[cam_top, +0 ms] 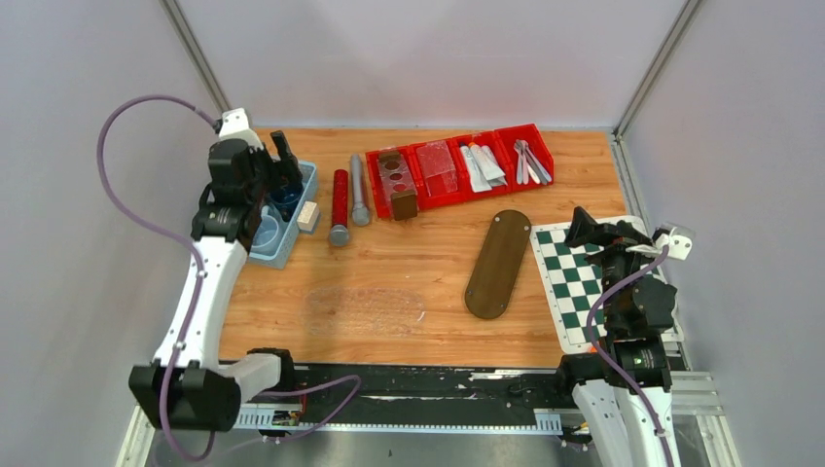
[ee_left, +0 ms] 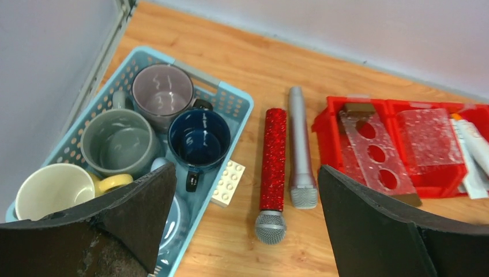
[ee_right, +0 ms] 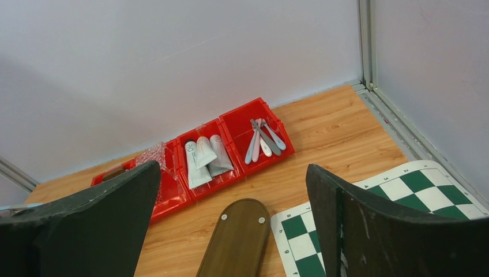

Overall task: Prepare toiletry sets of a toothbrush and toothpaste on the tray
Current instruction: Pick up the cup from the storage box, then place the cup on the tray, then adjust the cup on the tray.

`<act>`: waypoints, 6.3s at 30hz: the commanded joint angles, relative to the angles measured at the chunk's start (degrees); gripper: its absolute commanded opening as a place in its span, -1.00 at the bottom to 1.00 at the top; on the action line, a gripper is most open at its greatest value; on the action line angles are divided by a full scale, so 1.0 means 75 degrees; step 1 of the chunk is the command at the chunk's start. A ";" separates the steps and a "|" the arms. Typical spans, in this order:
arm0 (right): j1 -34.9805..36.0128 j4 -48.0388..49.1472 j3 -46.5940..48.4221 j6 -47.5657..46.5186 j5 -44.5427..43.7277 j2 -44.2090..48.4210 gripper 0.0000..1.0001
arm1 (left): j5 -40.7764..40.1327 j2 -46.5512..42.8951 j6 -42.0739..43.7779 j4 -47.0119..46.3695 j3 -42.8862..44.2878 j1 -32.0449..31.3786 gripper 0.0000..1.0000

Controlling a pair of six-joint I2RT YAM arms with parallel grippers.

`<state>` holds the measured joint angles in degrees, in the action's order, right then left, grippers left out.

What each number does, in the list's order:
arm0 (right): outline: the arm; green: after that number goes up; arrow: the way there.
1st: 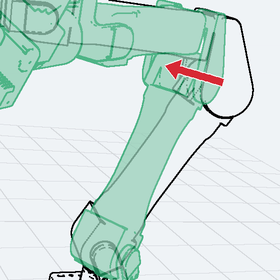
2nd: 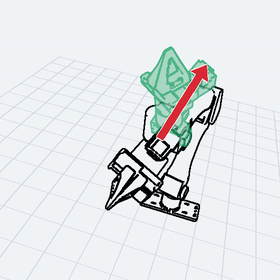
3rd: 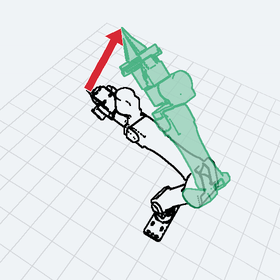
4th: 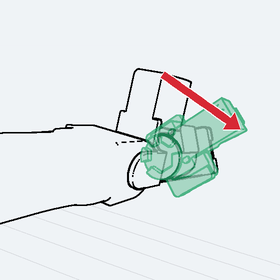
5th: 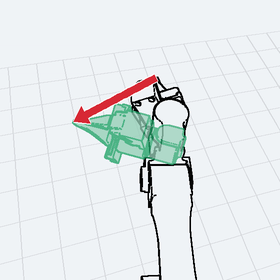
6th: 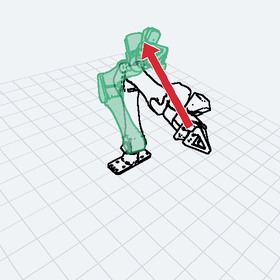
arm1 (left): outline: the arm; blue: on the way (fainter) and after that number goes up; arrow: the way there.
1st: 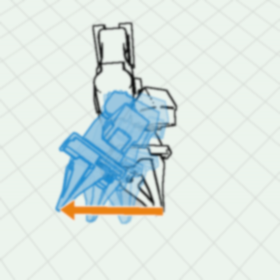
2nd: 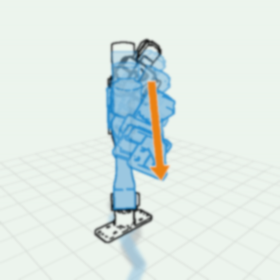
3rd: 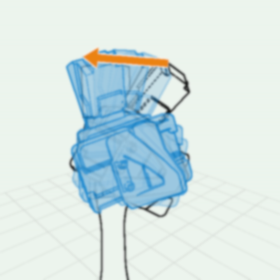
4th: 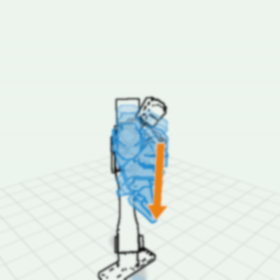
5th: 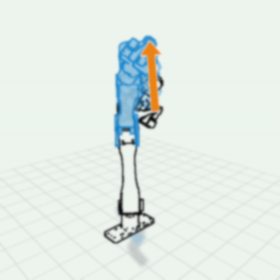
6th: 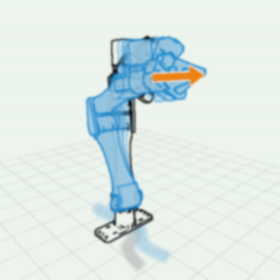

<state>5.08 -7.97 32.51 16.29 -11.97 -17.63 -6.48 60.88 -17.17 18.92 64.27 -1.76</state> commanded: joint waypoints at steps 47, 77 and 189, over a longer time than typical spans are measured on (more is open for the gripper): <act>0.0081 0.0195 -0.0140 0.0183 0.0178 -0.0052 1.00 | 0.0613 0.7073 0.0463 0.2703 0.4050 0.1401 -0.89; 0.0082 0.0239 -0.0175 0.0183 0.0268 0.0294 1.00 | 0.1686 0.2985 0.0220 0.3344 0.2560 0.1062 -1.00; 0.0239 0.0327 -0.0245 0.0113 0.0004 0.0895 1.00 | 0.0126 0.1329 -0.3057 0.4433 -0.1720 -0.3129 -1.00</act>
<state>6.61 -7.40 30.76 17.45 -11.49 -11.49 -5.04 72.90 -36.58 52.45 52.53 -25.06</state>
